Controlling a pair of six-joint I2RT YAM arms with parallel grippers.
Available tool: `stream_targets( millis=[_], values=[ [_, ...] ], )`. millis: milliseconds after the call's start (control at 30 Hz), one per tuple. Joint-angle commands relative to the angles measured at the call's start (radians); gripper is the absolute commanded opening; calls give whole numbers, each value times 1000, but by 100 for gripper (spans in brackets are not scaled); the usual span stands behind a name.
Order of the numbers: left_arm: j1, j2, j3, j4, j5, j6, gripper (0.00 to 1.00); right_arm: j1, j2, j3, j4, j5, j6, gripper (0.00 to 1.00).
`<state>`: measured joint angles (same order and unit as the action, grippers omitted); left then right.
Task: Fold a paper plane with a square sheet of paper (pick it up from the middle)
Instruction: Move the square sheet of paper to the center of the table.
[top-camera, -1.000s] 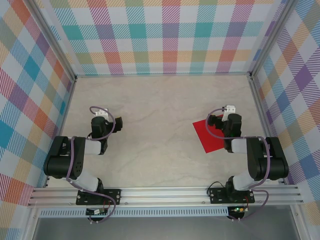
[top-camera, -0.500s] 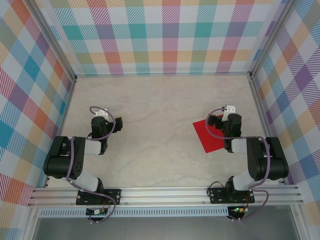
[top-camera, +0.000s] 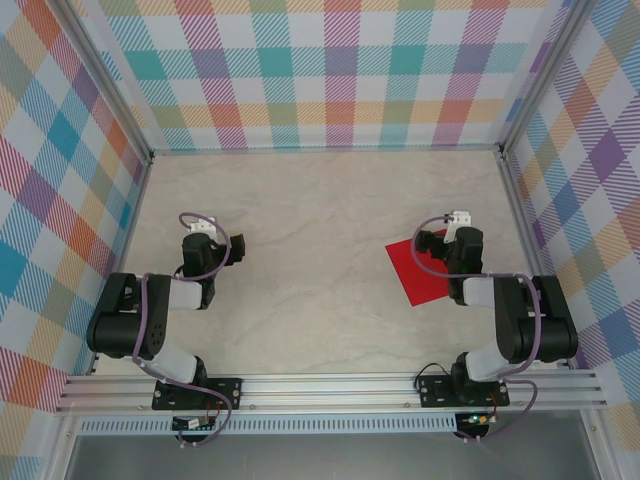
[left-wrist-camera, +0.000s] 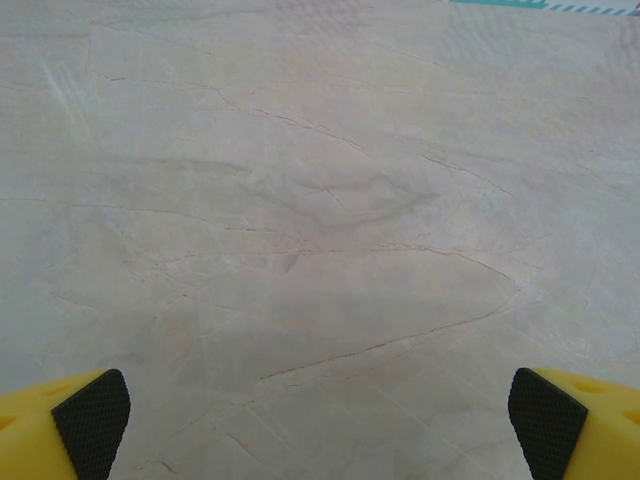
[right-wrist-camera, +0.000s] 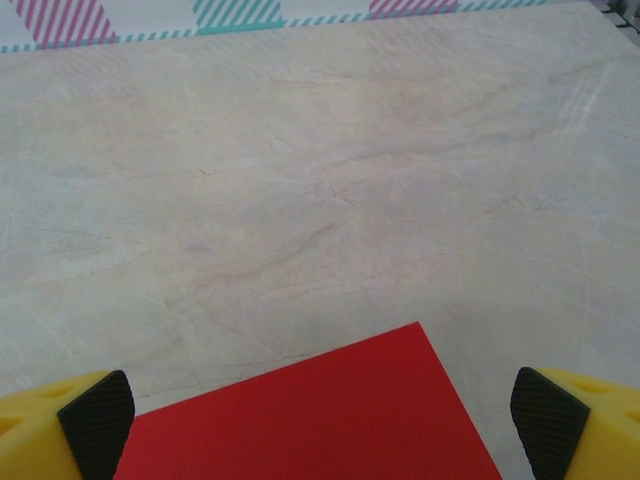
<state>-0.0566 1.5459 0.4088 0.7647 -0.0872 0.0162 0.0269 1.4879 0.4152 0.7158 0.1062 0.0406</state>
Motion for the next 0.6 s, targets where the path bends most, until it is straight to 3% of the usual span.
stream_targets(
  millis=[0, 167, 200, 400, 567],
  values=[
    [-8, -100, 41, -110, -17, -9, 100, -4, -106, 65, -183, 70, 46, 100],
    [-6, -216, 140, -424, -92, -153, 100, -4, -216, 249, -698, 164, 301, 100],
    [-9, -236, 158, -485, -90, -170, 100, -5, -227, 283, -765, 132, 329, 100],
    [-18, -363, 316, -890, -36, -358, 100, -3, -290, 334, -967, -58, 473, 100],
    [-18, -444, 371, -1090, -28, -417, 100, 1, -277, 346, -1089, -210, 518, 100]
  ],
)
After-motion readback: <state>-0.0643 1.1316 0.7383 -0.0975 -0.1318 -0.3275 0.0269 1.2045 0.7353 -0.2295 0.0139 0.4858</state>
